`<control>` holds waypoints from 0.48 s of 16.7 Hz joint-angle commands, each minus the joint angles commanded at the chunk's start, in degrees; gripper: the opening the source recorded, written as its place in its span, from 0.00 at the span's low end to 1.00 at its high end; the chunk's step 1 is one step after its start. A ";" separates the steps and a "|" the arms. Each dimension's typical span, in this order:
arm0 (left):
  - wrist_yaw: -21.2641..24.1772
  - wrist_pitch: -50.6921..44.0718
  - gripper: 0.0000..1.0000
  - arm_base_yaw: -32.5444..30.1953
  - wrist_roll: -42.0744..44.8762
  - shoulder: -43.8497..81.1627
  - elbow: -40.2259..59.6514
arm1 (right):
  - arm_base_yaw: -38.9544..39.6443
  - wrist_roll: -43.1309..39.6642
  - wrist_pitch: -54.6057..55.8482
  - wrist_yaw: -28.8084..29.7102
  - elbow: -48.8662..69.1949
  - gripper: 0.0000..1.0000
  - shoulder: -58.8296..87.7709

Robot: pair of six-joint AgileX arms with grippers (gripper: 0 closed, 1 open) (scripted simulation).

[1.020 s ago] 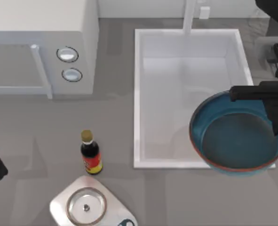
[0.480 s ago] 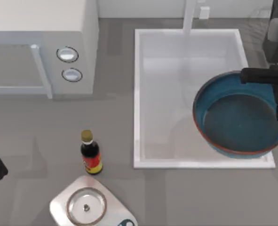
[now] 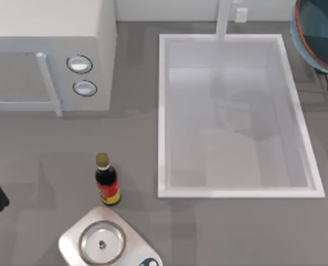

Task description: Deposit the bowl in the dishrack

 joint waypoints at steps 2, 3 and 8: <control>0.00 0.00 1.00 0.00 0.00 0.00 0.00 | -5.26 -2.01 9.94 -3.07 -2.09 0.00 -2.01; 0.00 0.00 1.00 0.00 0.00 0.00 0.00 | -8.23 -2.93 15.51 -4.55 -3.12 0.00 -2.81; 0.00 0.00 1.00 0.00 0.00 0.00 0.00 | -27.13 -8.49 38.86 -13.75 -10.55 0.00 -9.21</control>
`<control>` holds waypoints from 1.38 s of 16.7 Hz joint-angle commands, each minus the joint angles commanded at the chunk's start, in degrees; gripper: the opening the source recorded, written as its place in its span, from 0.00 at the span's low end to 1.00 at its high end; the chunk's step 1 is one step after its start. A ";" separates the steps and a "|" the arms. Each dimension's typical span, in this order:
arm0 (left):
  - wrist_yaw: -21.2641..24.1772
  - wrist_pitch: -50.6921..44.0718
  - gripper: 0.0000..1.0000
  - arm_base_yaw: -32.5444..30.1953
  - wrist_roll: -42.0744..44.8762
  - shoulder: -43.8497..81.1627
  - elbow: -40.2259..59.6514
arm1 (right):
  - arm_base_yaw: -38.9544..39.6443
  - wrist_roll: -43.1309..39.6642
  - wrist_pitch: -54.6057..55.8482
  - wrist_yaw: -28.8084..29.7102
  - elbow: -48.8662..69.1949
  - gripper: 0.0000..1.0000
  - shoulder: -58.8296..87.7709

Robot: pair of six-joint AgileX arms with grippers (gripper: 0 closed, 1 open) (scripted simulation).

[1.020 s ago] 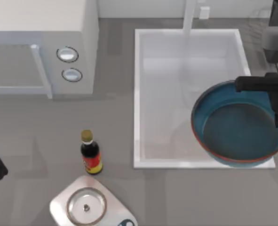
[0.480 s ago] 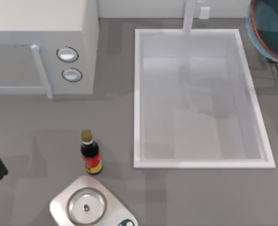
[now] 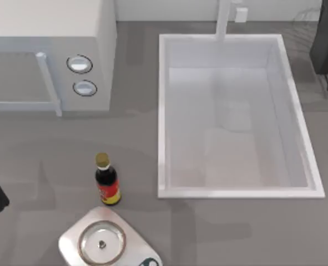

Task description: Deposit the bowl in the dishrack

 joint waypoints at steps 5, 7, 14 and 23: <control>0.00 0.00 1.00 0.00 0.00 0.00 0.00 | -11.66 -7.86 11.41 -5.62 -7.19 0.00 -7.63; 0.00 0.00 1.00 0.00 0.00 0.00 0.00 | -12.91 -9.20 12.68 -6.26 -8.07 0.00 -8.91; 0.00 0.00 1.00 0.00 0.00 0.00 0.00 | -12.27 -9.04 14.60 -5.28 -7.90 0.00 -6.64; 0.00 0.00 1.00 0.00 0.00 0.00 0.00 | -2.62 -9.32 47.08 5.18 -12.52 0.00 21.07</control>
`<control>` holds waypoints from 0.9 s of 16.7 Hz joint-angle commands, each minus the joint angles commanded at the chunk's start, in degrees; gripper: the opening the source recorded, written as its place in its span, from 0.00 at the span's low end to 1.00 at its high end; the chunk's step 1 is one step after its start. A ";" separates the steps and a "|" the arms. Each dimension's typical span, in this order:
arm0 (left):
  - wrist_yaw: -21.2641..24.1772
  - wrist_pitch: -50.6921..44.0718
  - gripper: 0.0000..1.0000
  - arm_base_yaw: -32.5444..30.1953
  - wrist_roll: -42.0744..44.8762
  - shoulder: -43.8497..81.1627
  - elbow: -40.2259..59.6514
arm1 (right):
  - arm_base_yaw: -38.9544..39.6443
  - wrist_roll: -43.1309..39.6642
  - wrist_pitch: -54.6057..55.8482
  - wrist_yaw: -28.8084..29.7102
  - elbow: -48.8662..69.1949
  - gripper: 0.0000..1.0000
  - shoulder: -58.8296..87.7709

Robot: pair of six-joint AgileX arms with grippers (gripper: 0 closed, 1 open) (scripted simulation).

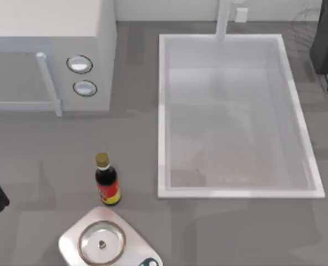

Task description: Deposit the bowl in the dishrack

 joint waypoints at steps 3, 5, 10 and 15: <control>0.00 0.00 1.00 0.00 0.00 0.00 0.00 | 4.26 -0.08 12.09 4.04 -2.59 0.00 8.99; 0.00 0.00 1.00 0.00 0.00 0.00 0.00 | 6.58 -0.02 17.54 6.23 -4.02 0.00 13.30; 0.00 0.00 1.00 0.00 0.00 0.00 0.00 | 8.41 0.10 21.20 7.97 -5.17 0.00 16.28; 0.00 0.00 1.00 0.00 0.00 0.00 0.00 | 8.41 0.10 21.20 7.97 -5.17 0.23 16.28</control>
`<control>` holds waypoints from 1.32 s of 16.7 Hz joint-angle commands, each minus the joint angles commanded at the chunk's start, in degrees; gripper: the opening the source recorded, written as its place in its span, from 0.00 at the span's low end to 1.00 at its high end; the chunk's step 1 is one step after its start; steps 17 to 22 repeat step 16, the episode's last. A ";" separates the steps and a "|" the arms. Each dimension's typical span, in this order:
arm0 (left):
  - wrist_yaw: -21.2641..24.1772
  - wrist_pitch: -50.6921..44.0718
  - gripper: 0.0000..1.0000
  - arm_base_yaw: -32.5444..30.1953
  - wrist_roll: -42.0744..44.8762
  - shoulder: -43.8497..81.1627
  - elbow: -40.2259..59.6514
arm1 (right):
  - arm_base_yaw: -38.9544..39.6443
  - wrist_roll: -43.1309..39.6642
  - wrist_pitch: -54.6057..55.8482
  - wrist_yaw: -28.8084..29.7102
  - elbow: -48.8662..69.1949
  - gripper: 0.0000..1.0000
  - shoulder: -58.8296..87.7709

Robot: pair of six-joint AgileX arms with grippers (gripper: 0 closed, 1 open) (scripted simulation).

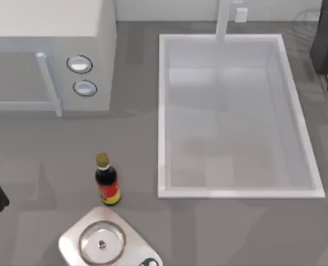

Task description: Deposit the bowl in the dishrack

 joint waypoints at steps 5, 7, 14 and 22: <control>0.00 0.00 1.00 0.00 0.00 0.00 0.00 | 0.00 0.00 0.00 0.00 0.00 0.60 0.00; 0.00 0.00 1.00 0.00 0.00 0.00 0.00 | 0.00 0.00 0.00 0.00 0.00 0.75 0.00; 0.00 0.00 1.00 0.00 0.00 0.00 0.00 | 0.00 0.00 0.00 0.00 0.00 1.00 0.00; 0.00 0.00 1.00 0.00 0.00 0.00 0.00 | 0.00 0.00 0.00 0.00 0.00 1.00 0.00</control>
